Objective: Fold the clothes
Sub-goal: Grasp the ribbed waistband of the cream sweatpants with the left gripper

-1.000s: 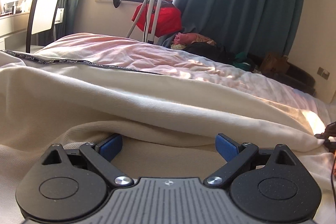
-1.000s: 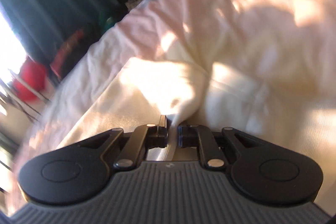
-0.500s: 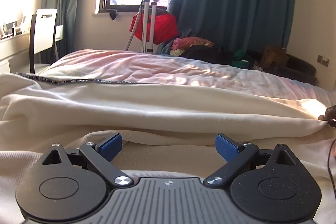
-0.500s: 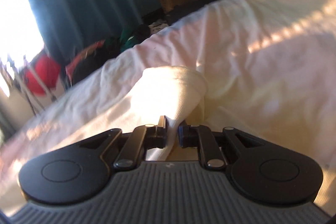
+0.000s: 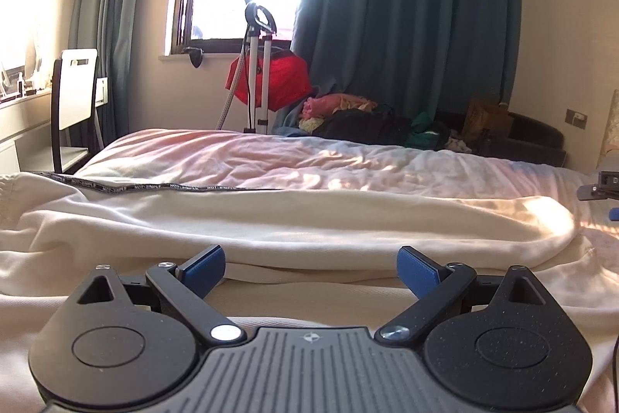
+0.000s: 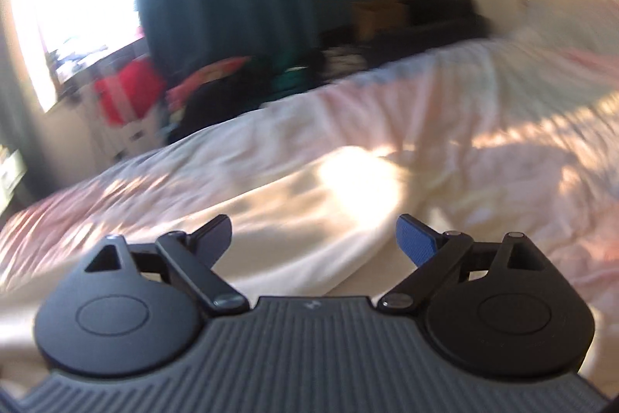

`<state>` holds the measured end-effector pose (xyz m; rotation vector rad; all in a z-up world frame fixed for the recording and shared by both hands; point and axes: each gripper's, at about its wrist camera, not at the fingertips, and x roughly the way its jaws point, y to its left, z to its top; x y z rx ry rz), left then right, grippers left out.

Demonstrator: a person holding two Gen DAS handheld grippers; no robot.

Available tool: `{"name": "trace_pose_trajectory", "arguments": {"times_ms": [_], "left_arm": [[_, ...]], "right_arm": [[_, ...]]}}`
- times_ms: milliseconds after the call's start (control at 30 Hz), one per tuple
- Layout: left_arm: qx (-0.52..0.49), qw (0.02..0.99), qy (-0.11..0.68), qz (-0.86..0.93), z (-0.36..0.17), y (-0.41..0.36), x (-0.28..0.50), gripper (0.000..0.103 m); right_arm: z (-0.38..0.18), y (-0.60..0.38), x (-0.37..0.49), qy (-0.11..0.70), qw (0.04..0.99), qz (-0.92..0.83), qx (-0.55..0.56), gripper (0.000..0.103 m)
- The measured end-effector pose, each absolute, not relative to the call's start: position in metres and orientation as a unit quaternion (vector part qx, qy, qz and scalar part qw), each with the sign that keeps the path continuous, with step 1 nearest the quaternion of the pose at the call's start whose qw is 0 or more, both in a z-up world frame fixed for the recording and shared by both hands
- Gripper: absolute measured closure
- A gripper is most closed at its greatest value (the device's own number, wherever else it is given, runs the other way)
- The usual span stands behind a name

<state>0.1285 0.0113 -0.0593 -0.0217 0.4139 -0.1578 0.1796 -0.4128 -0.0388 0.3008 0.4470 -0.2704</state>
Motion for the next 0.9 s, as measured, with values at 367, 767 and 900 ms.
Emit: {"name": "trace_pose_trajectory", "arguments": {"times_ms": [367, 767, 900], "left_arm": [[-0.033, 0.97, 0.24, -0.017, -0.034, 0.054, 0.078, 0.006], [-0.236, 0.869, 0.383, 0.205, -0.022, 0.233, 0.059, 0.006], [-0.362, 0.791, 0.417, 0.264, -0.044, 0.279, 0.046, 0.006]], "right_arm": [[-0.001, -0.349, 0.097, 0.214, 0.971, -0.058, 0.095, 0.01], [-0.009, -0.351, 0.101, 0.222, 0.969, -0.065, 0.081, 0.01], [-0.011, -0.351, 0.102, 0.232, 0.967, -0.067, 0.08, 0.01]]}}
